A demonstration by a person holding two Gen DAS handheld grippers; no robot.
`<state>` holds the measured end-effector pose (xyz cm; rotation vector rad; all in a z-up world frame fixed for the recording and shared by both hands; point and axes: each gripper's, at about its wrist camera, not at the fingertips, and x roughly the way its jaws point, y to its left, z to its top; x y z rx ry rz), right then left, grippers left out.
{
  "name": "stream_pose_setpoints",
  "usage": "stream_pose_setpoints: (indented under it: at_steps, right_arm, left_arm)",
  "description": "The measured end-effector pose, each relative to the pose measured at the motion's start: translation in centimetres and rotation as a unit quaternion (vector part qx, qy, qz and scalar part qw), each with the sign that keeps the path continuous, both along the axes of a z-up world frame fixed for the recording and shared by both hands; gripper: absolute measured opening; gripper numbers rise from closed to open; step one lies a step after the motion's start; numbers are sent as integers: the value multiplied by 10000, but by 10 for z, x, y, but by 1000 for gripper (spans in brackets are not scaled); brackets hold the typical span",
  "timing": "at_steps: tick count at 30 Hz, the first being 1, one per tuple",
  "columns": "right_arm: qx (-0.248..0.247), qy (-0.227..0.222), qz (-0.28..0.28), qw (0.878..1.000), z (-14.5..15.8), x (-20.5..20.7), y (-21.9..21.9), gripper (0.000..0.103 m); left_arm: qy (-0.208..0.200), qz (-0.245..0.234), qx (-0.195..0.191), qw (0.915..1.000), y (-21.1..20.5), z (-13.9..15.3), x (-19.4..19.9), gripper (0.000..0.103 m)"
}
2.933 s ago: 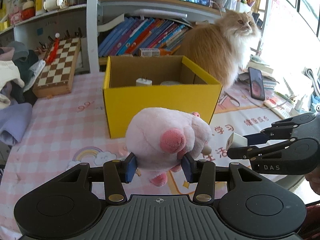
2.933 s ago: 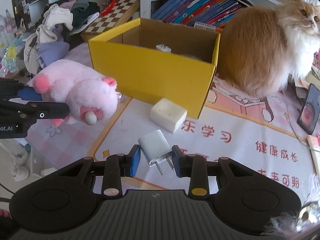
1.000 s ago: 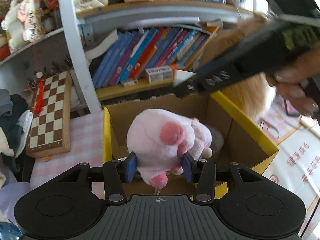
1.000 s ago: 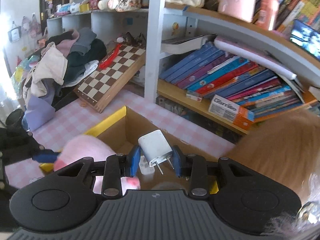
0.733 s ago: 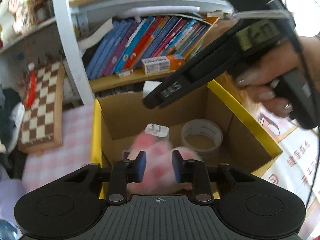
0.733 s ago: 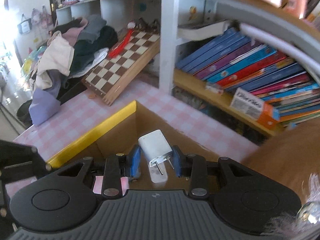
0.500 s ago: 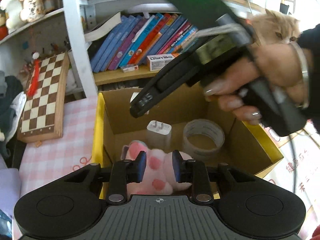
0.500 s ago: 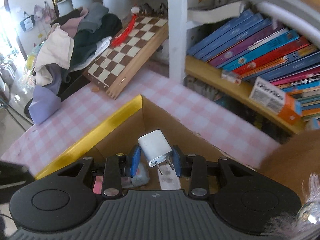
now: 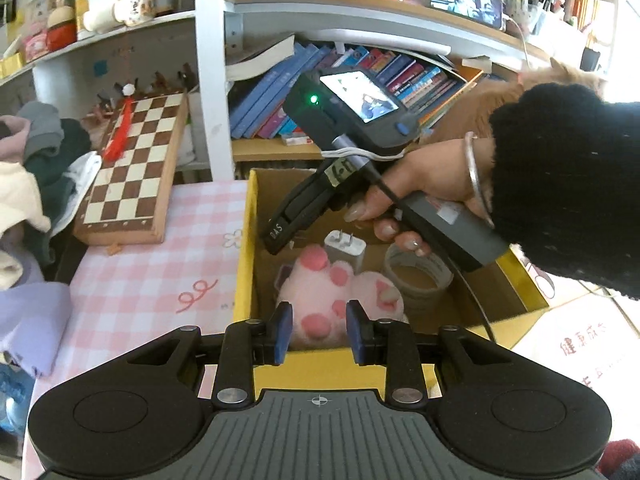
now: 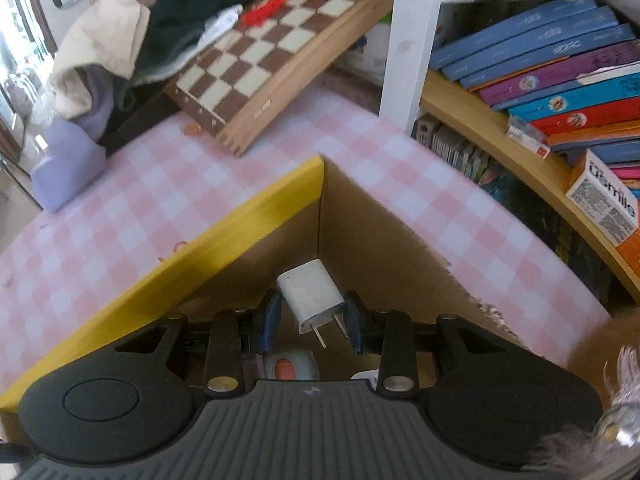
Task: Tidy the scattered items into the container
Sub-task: 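Open the left tool to drop the pig while the right tool releases the charger into the box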
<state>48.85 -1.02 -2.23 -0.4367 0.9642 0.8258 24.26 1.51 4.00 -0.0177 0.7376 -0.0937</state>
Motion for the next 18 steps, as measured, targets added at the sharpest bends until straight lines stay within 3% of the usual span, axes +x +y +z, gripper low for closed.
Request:
stream_pose_setpoints:
  at_steps: [4,9,11,13,18]
  right_arm:
    - [-2,-13,-47,10000,-3,0,2,33]
    - [145,-165,-79,9997,12,-6,-3,46]
    - [223,-222,-85,9995,20,-11,-7,47]
    - [253,-314,-95,9991,28,-18,-9,48]
    - [361,-662,-232,9969,49,-39,-21,49]
  left_arm:
    - [36,72,-27,10000,8,0,-10,30]
    - [6,183,-57,9998,18,-3,-14,37]
    - [-65,202,-64,9998,19,-2,-16,48]
    - [-134,174,-35,9998,19,0,-18,52]
    - [-212,48,93,9997,18,0,-24,72]
